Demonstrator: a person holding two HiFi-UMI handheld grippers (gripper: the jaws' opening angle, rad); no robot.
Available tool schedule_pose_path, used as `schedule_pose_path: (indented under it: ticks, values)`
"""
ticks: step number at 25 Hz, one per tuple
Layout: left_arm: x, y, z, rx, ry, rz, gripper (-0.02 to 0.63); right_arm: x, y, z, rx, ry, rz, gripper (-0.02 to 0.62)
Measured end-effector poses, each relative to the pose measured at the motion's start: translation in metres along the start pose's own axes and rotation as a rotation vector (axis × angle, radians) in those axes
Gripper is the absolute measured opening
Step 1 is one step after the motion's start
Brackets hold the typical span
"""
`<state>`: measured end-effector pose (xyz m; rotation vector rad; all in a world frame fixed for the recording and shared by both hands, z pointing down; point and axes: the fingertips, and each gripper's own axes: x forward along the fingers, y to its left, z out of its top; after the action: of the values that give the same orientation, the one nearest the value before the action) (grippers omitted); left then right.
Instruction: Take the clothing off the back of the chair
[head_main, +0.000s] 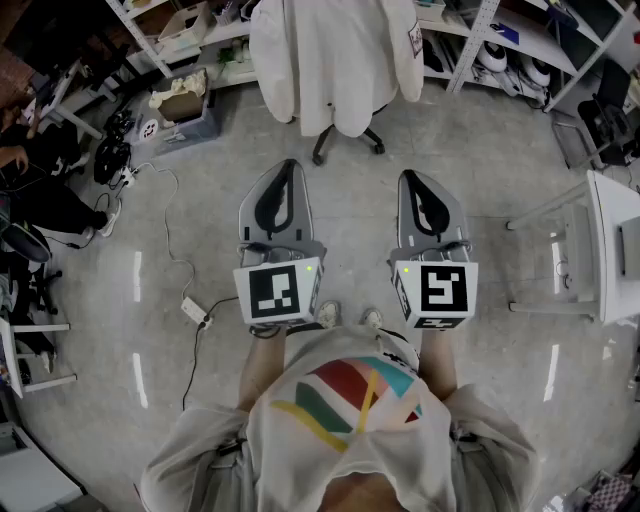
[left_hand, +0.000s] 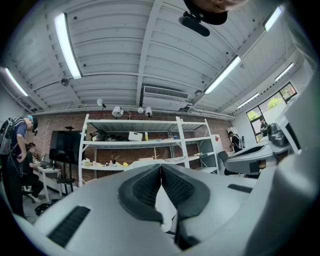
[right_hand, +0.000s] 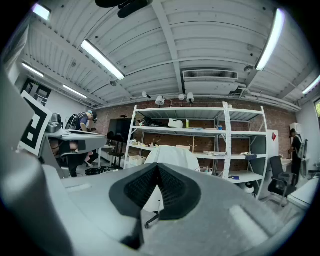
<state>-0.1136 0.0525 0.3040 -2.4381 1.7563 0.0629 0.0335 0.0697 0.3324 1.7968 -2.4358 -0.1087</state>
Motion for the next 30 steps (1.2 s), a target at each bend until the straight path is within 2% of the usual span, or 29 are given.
schedule_pose_path:
  ticks: [13,23,30]
  values:
    - [-0.005,-0.001,0.003,0.012,0.000,0.037,0.014,-0.011,-0.007,0.002,0.001,-0.033,0.024,0.005]
    - [-0.004,-0.037,0.003,0.009,-0.002,0.060,0.014,-0.034,-0.045,-0.006,0.012,-0.037,0.027,0.005]
    - [-0.012,-0.069,-0.009,-0.018,0.012,0.117,0.014,-0.059,-0.070,-0.019,0.033,-0.073,0.131,0.005]
